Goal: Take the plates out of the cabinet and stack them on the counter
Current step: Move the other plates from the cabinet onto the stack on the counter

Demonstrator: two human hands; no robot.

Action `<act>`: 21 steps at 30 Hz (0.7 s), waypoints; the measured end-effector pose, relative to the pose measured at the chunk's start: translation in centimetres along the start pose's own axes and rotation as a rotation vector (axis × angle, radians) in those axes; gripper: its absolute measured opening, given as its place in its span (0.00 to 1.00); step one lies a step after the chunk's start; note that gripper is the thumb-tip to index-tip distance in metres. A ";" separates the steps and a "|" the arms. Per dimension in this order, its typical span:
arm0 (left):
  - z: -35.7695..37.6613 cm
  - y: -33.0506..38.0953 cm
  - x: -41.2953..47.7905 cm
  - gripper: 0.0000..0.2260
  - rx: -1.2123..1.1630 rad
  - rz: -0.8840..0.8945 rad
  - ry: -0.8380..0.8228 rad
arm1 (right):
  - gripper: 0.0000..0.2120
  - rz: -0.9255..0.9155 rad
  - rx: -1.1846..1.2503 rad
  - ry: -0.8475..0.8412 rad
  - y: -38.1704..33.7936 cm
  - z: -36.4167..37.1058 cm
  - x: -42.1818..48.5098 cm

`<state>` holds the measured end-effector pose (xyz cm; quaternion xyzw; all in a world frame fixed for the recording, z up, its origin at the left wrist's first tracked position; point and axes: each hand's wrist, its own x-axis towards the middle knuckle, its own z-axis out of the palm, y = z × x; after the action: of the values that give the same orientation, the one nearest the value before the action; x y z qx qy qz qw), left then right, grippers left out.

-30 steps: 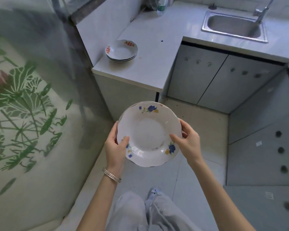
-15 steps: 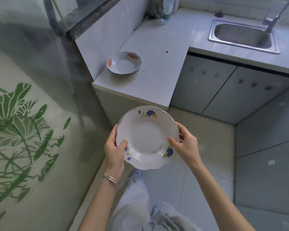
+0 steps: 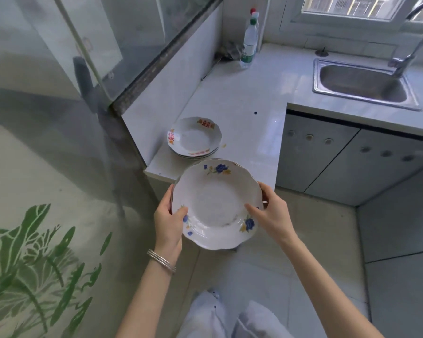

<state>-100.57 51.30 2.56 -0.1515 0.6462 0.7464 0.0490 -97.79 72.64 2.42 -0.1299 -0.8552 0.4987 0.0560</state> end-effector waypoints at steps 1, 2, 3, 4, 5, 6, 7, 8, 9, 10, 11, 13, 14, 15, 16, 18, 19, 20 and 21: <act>-0.1 0.3 0.9 0.26 0.013 -0.003 -0.007 | 0.25 0.002 0.002 -0.007 -0.3 0.3 0.8; -0.2 0.6 1.7 0.26 0.022 -0.006 -0.011 | 0.25 0.003 0.002 -0.013 -0.6 0.5 1.7; -0.2 0.8 2.5 0.26 0.025 -0.011 -0.011 | 0.25 0.005 0.001 -0.016 -0.8 0.8 2.5; -0.3 0.9 3.3 0.26 0.023 -0.014 -0.008 | 0.26 0.007 0.003 -0.017 -1.0 1.0 3.4; -0.2 1.0 4.0 0.25 0.015 -0.017 0.001 | 0.26 0.010 0.007 -0.016 -1.2 1.2 4.3; -0.1 1.1 4.8 0.25 0.006 -0.020 0.018 | 0.26 0.014 0.013 -0.016 -1.3 1.4 5.3; 0.1 1.1 5.5 0.24 -0.005 -0.028 0.040 | 0.26 0.020 0.020 -0.019 -1.4 1.6 6.2; 0.3 1.1 6.3 0.23 -0.016 -0.040 0.067 | 0.26 0.027 0.029 -0.023 -1.5 1.8 7.0; 0.6 1.2 7.1 0.21 -0.028 -0.054 0.091 | 0.26 0.036 0.040 -0.028 -1.5 2.0 8.0; 0.9 1.1 7.9 0.20 -0.035 -0.069 0.108 | 0.26 0.048 0.054 -0.033 -1.4 2.1 8.8; 1.1 1.1 8.7 0.20 -0.034 -0.083 0.116 | 0.26 0.062 0.067 -0.038 -1.2 2.3 9.7; 1.6 1.1 10.4 0.19 -0.018 -0.096 0.118 | 0.26 0.090 0.085 -0.050 -0.9 2.5 11.2; 1.9 1.1 11.3 0.18 -0.007 -0.096 0.123 | 0.26 0.097 0.088 -0.061 -0.8 2.6 12.2; 2.2 1.1 12.2 0.18 0.006 -0.100 0.133 | 0.26 0.102 0.086 -0.073 -0.6 2.8 13.2; 2.6 1.2 12.9 0.18 0.013 -0.109 0.147 | 0.26 0.111 0.085 -0.087 -0.5 2.9 14.1; 3.5 1.4 14.6 0.18 0.005 -0.117 0.179 | 0.26 0.128 0.086 -0.114 -0.2 3.1 16.3; 4.0 1.5 15.4 0.18 0.001 -0.119 0.193 | 0.26 0.127 0.081 -0.126 -0.2 3.3 17.5; 4.4 1.6 16.3 0.19 -0.002 -0.119 0.208 | 0.26 0.122 0.073 -0.138 -0.1 3.4 18.7; 4.8 1.6 17.2 0.19 -0.002 -0.118 0.225 | 0.26 0.116 0.064 -0.149 -0.2 3.6 19.9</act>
<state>-118.15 53.66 -0.32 -0.2721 0.6368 0.7211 0.0201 -117.77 75.07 0.08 -0.1398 -0.8317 0.5364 -0.0329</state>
